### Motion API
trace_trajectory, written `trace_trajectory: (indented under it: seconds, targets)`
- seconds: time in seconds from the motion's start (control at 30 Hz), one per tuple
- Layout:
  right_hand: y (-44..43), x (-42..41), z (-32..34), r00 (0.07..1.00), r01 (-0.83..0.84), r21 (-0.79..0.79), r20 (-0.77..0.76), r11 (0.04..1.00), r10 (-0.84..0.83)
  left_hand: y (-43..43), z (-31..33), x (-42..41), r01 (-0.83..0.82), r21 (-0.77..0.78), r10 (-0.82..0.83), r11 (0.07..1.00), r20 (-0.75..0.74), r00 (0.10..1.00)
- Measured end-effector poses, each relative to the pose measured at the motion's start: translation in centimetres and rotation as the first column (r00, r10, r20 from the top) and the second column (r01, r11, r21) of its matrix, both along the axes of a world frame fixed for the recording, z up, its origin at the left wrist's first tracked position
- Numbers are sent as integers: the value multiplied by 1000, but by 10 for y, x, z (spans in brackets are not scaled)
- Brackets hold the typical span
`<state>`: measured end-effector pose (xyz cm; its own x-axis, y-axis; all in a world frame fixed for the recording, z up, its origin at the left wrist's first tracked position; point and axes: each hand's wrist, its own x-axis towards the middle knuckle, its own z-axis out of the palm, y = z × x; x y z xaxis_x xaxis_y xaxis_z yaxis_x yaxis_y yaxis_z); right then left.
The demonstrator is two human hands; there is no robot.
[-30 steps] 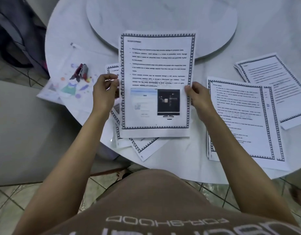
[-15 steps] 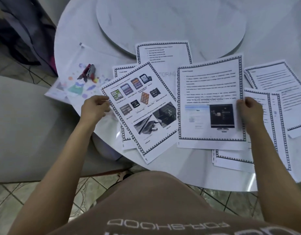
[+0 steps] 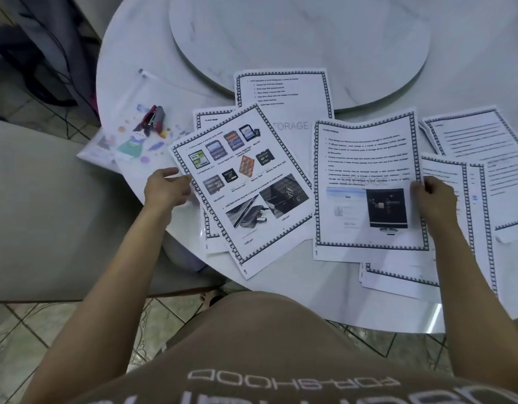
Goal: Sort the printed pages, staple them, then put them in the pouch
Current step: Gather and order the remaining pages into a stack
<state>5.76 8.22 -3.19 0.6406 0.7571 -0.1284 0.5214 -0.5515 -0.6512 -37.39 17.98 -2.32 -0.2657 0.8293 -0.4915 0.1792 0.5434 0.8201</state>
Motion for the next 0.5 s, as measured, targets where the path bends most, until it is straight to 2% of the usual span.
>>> trace_trajectory:
  seconds: [0.13,0.3,0.4,0.5]
  targets:
    - [0,-4,-2,999,10,11,-32,1000,-10,-3,0,18,44,52,-40,998,-72,997]
    - [-2,-3,-3,999,21,25,-47,999,-20,-9,5,31,71,270,-19,960,-188,982]
    - [-3,-3,-1,998,38,46,-41,998,-36,-9,11,27,75,410,63,909,-313,948]
    - [-3,0,1,997,63,77,-55,995,-59,-5,14,14,31,493,151,870,-325,934]
